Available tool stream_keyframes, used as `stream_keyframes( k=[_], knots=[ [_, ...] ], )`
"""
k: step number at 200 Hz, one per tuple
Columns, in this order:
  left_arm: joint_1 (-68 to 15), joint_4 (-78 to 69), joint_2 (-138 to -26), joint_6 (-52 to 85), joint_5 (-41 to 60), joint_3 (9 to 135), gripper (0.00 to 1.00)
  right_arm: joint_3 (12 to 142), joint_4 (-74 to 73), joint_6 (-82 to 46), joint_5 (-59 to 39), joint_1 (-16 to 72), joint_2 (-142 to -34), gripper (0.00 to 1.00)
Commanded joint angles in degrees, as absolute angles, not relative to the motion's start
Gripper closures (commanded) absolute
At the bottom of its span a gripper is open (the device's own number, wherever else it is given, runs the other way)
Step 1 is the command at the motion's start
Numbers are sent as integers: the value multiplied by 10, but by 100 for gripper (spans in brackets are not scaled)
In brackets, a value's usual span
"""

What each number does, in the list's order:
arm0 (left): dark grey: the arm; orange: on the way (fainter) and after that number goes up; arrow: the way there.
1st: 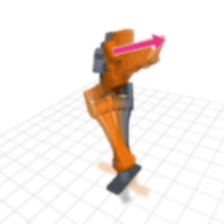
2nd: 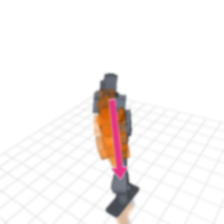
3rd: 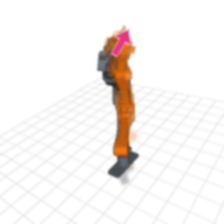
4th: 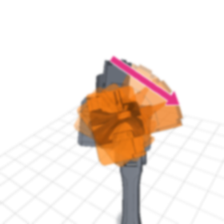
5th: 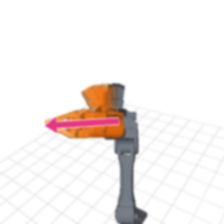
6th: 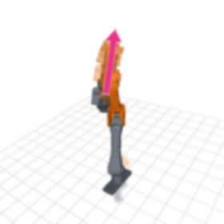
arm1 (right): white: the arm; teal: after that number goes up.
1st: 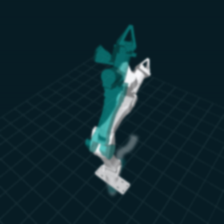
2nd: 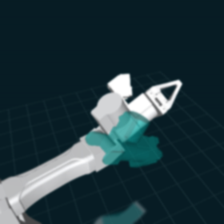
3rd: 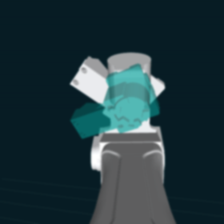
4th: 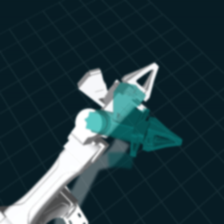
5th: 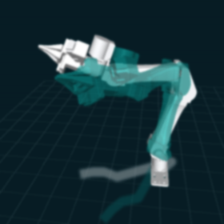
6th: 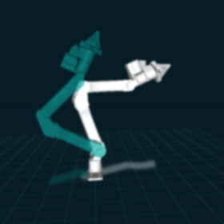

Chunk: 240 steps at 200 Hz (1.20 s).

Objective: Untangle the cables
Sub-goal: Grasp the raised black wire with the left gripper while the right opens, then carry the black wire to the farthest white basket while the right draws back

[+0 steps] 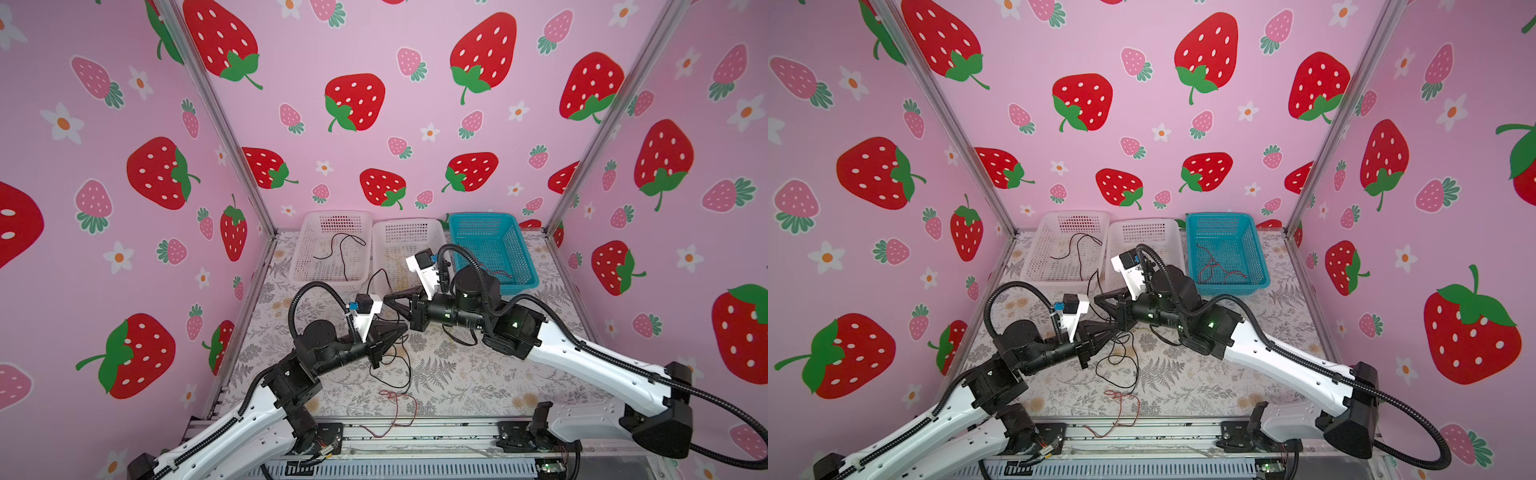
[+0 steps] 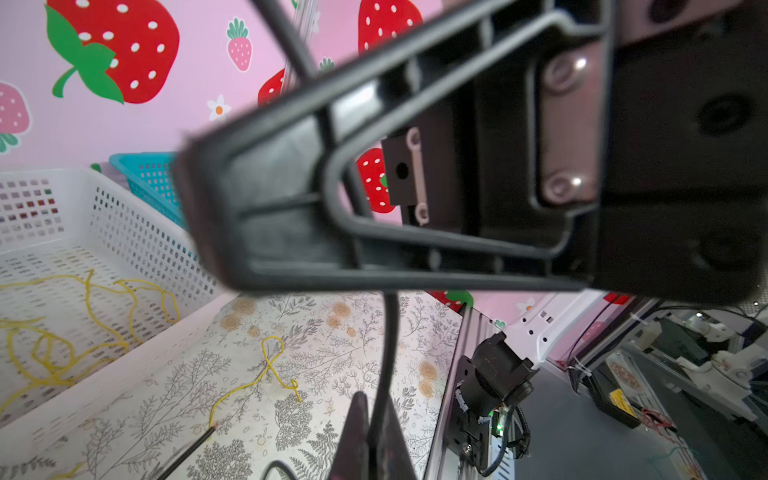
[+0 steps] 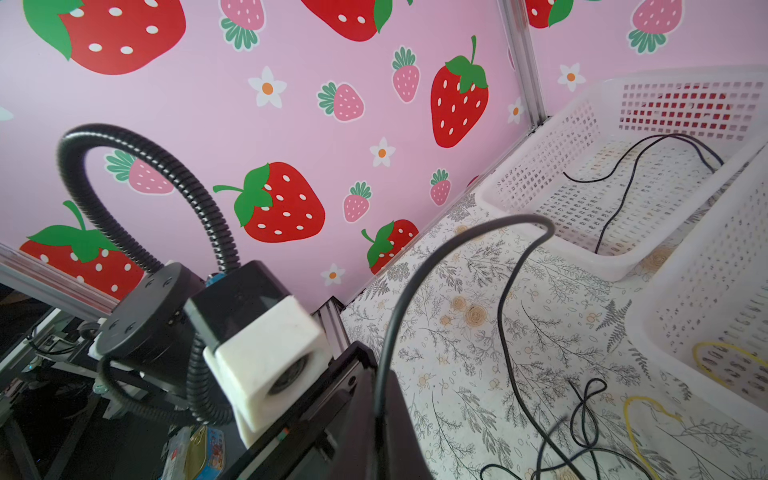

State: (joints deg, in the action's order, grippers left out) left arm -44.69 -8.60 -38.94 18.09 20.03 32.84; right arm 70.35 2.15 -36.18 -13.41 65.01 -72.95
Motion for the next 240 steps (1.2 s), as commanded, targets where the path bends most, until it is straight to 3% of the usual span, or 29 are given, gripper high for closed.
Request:
stream_keyframes(
  k=[1, 37, 77, 141, 179, 185, 240],
  knots=[
    [-447, -90, -374, 179, 192, 348, 100, 688, 12, -363, -123, 654, -708, 100],
    [-447, -85, -352, 181, 174, 336, 100, 662, 7, -368, -91, 654, -695, 100],
    [-447, -60, -338, 182, 148, 345, 100, 640, 6, -367, -64, 653, -679, 84],
    [-433, 89, -376, 151, 34, 448, 100, 579, 35, -355, 64, 650, -600, 39],
    [-355, 117, -416, 138, 61, 510, 100, 506, 46, -347, 156, 648, -526, 10],
    [-337, 117, -424, 138, 68, 516, 100, 492, 48, -345, 170, 648, -500, 0],
    [-173, 94, -523, 158, 136, 593, 100, 390, 64, -322, 286, 647, -386, 1]
  ],
)
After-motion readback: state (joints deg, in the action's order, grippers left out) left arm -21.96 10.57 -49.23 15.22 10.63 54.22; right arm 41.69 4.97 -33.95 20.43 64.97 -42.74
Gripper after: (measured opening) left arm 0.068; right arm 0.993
